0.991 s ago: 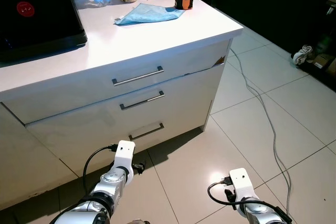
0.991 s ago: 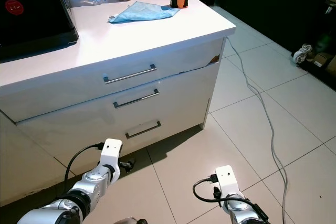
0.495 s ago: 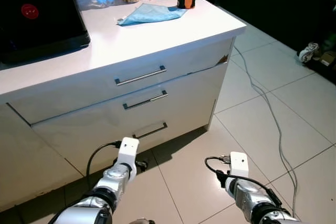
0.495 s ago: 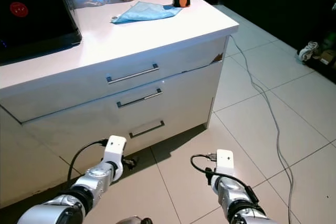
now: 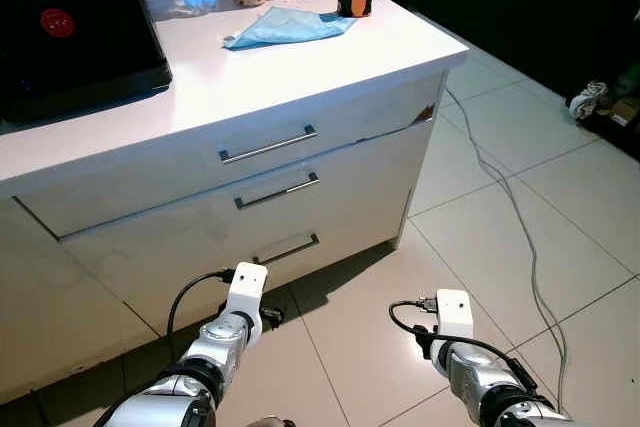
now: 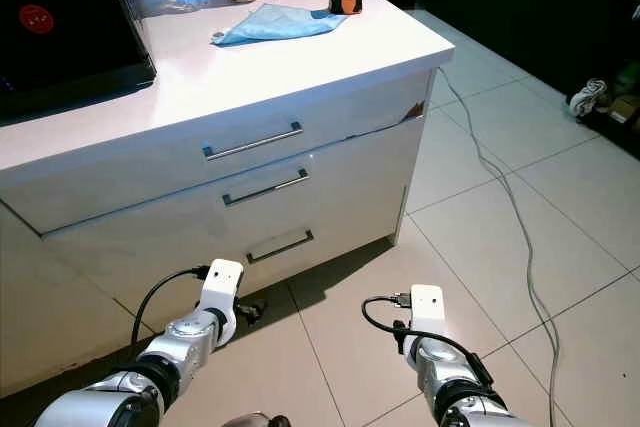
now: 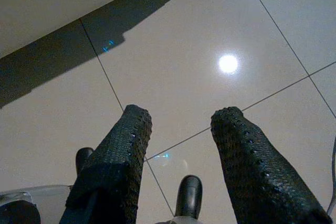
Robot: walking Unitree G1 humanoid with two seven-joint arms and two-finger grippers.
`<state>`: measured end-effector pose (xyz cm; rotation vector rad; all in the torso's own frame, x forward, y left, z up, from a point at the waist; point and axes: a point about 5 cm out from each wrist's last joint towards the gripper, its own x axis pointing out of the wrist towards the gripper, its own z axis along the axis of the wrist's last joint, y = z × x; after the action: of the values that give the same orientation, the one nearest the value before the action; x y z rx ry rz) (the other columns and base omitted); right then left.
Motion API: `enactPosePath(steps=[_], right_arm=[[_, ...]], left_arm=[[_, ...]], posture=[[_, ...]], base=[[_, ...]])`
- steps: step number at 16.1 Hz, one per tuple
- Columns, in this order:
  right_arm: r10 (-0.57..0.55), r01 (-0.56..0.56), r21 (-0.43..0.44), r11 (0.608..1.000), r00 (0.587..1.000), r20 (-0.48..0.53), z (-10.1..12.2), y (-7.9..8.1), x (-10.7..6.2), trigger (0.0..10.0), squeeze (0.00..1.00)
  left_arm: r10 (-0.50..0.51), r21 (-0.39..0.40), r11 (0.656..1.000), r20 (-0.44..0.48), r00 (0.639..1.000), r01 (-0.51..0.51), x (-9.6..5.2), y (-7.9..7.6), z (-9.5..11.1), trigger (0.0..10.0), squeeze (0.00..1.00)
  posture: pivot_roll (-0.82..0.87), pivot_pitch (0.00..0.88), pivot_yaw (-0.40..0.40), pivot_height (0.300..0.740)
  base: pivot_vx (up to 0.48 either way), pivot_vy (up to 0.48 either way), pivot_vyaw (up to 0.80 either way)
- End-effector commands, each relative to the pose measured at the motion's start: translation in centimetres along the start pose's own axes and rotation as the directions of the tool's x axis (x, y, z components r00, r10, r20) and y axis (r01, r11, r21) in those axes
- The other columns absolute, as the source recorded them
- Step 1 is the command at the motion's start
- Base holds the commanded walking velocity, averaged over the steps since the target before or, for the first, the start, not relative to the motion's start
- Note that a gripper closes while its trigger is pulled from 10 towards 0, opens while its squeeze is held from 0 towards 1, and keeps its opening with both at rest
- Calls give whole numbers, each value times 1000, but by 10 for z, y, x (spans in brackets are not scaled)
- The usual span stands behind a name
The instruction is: Kitchen organization
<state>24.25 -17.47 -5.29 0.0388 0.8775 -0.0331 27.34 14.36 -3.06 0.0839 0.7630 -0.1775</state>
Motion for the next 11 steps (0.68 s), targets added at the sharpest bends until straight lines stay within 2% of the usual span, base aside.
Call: enactPosePath(steps=[1, 4, 6, 7, 9, 10, 11], right_arm=[[-2, 2, -6, 1000, 1000, -9, 0, 1, 0, 10000, 0], [3, -4, -34, 999, 1000, -15, 0, 1, 0, 10000, 0], [52, -52, -2, 999, 999, -8, 1, 5, 0, 10000, 0], [43, -43, -13, 999, 999, -4, 4, 3, 1, 10000, 0], [20, -22, 35, 999, 998, 55, 15, -2, 1, 10000, 0], [10, -11, 10, 1000, 995, 99, 24, -5, 0, 10000, 0], [41, -35, -55, 998, 992, 118, 30, -8, 0, 10000, 0]], left_arm=[[-5, -2, 1000, -13, 1000, 5, 0, 1, -3, 10000, 0], [-6, -7, 1000, -16, 1000, 6, 0, 0, -3, 10000, 0], [26, -32, 999, -7, 1000, -27, -1, 6, -2, 10000, 0], [54, -53, 997, 3, 999, -54, -1, 10, 0, 10000, 0], [93, -96, 991, 32, 995, -90, -2, 17, 5, 10000, 0], [132, -123, 984, 44, 990, -125, -3, 25, 8, 10000, 0], [146, -147, 979, 36, 989, -140, -4, 31, 6, 10000, 0]], posture=[[-29, 0, 81, 740], [-27, 0, 79, 740], [-26, 0, 79, 740], [-26, 0, 78, 740], [-29, 0, 72, 740], [-32, 0, 70, 740], [-35, 0, 67, 740]], base=[[0, 0, 0], [0, 0, 0], [0, 0, 0], [0, 0, 0], [0, 0, 0], [0, 0, 0], [0, 0, 0]])
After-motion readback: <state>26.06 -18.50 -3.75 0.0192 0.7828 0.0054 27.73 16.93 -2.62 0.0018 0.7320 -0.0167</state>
